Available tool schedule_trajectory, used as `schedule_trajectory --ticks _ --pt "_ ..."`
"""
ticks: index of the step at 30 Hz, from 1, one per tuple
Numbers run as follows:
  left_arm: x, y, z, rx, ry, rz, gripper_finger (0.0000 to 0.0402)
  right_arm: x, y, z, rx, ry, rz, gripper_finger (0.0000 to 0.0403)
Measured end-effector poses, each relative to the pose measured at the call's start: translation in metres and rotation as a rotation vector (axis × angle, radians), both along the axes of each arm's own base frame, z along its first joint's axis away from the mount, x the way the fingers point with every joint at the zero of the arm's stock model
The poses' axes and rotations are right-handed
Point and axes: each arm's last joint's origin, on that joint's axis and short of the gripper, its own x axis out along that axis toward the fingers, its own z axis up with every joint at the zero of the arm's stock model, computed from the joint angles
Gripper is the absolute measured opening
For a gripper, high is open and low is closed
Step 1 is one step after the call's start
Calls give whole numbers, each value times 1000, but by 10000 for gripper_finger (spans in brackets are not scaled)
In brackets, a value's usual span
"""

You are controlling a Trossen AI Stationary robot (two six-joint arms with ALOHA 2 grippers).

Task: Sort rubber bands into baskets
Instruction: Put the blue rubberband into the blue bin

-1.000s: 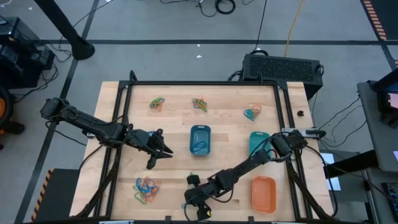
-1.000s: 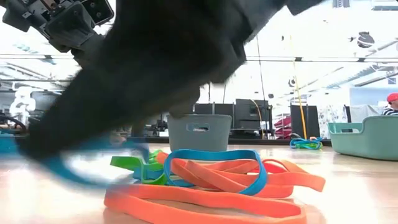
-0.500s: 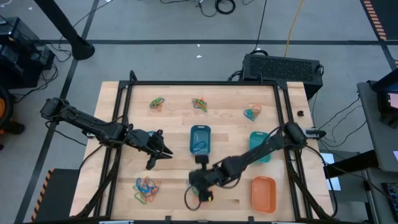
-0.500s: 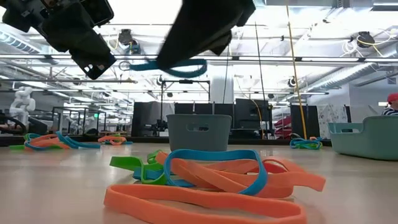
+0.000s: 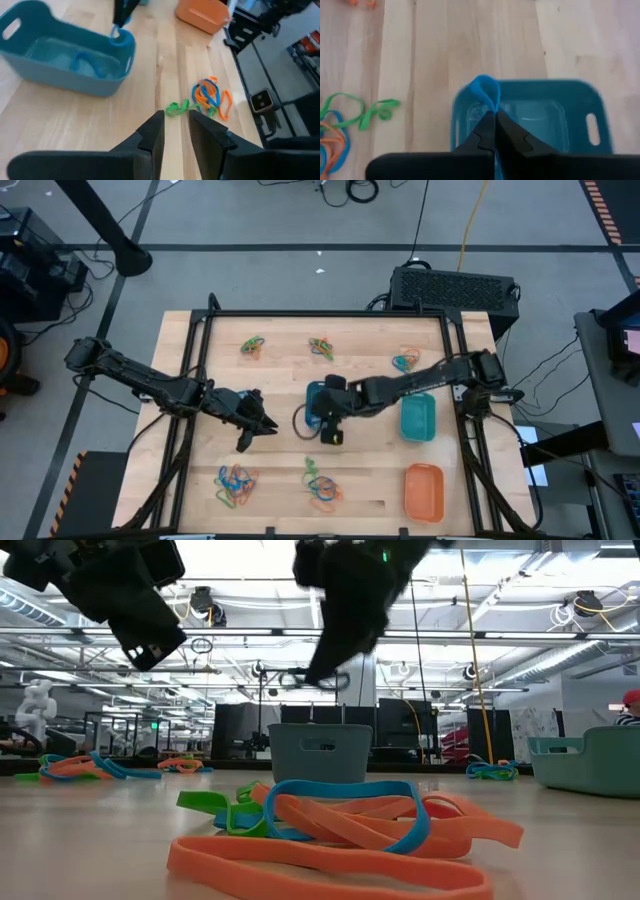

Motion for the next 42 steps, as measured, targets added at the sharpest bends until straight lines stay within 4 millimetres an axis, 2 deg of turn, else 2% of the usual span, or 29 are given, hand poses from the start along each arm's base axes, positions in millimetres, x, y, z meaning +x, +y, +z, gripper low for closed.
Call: schedule_trajectory --ticks 5,9,15,21,26,30,35,42 --pt "-7 5 -4 -24 85 133 95 -1 -18 -12 37 -40 0 0" --pt "-17 15 -8 -17 176 278 95 -2 -27 -14 24 -22 -8 0" --pt "-35 26 -16 -114 356 495 95 -5 -41 -16 -7 21 -4 0" --pt "-40 28 -21 -209 435 624 95 -5 -57 -16 -3 23 12 16" --pt "-40 29 -10 -201 452 633 95 -3 -67 -14 47 -11 16 54" --pt "-47 33 0 -96 546 623 95 -3 -73 -14 80 -15 -27 84" --pt "-43 35 6 -5 508 540 95 0 -75 -12 137 -60 -105 110" --pt "-43 41 -3 90 525 483 95 14 -70 19 312 -174 -108 118"
